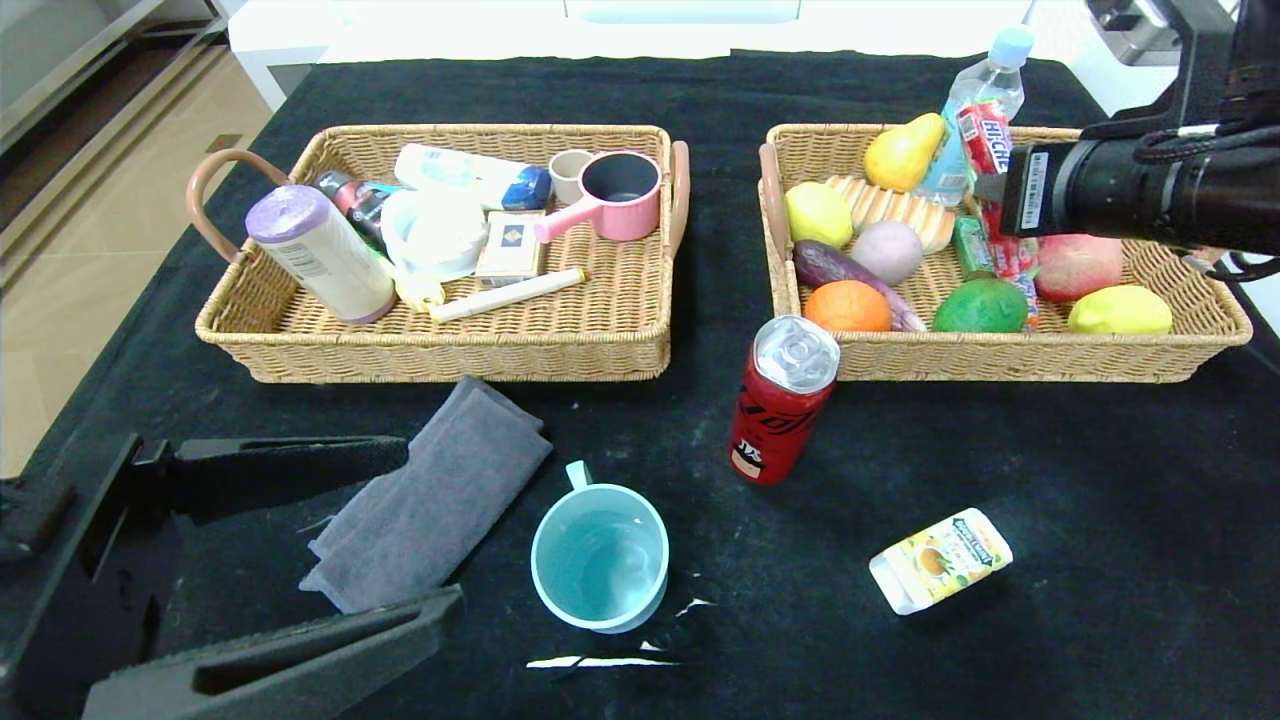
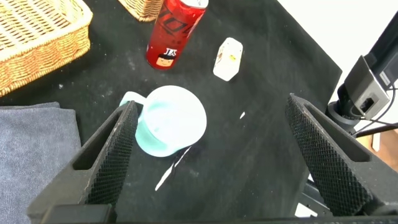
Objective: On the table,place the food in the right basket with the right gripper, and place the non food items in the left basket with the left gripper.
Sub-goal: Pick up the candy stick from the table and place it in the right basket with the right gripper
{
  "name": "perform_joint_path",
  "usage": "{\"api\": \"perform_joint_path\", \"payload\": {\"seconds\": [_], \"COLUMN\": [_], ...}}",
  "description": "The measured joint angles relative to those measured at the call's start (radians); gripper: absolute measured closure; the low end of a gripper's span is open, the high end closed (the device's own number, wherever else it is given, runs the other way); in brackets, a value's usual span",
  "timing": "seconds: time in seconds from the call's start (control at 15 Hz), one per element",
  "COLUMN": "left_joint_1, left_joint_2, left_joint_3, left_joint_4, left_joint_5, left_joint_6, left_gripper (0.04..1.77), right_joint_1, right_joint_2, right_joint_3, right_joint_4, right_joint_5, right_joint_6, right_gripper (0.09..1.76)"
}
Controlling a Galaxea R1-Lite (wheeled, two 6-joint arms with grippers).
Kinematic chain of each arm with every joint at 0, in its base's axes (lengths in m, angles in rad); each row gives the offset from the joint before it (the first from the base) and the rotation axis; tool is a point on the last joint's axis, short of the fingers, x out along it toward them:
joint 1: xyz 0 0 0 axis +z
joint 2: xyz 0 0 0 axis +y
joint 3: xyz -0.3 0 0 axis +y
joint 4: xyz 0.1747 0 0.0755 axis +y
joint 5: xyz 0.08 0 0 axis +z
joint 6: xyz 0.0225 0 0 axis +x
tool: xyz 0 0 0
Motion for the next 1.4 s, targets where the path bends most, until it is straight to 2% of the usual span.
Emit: {"api": "perform_joint_path", "payload": {"seconds": [0.33, 0.6, 0.67, 0.93, 1.13, 1.33, 1.4], "left_joint_1": [0.001, 0.002, 0.002, 0.001, 0.000, 0.001, 0.001], "left_joint_2": [0.000, 0.000, 0.001, 0.003, 0.005, 0.005, 0.005], "left_joint_3": [0.000, -0.001, -0.001, 0.000, 0.000, 0.001, 0.001], "left_joint_4": [0.000, -0.001, -0.001, 0.000, 0.000, 0.000, 0.000], "left_joint_5": [0.000, 0.000, 0.000, 0.000, -0.001, -0.001, -0.001], "left_joint_6": [0.000, 0.002, 0.002, 0.002, 0.002, 0.002, 0.002], "left_gripper": [0.09, 0.09, 0.09, 0.09, 0.09, 0.09, 0.09], "right_joint_1": [0.013, 0.027, 0.027, 0.029, 0.042, 0.052, 0.058], "right_joint_2": [0.081, 0.115, 0.117, 0.119, 0.101, 0.053, 0.031], "right_joint_3": [0.000, -0.003, -0.003, -0.003, 0.001, 0.001, 0.001], "right_joint_4": [-0.162, -0.173, -0.173, -0.170, -0.125, 0.075, 0.145], "right_joint_5": [-0.003, -0.007, -0.008, -0.019, -0.052, -0.122, -0.140], "right_joint_6": [0.020, 0.022, 0.022, 0.024, 0.021, 0.035, 0.080], "right_gripper": [1.49, 1.49, 1.42, 0.91, 0.67, 0.50, 0.45]}}
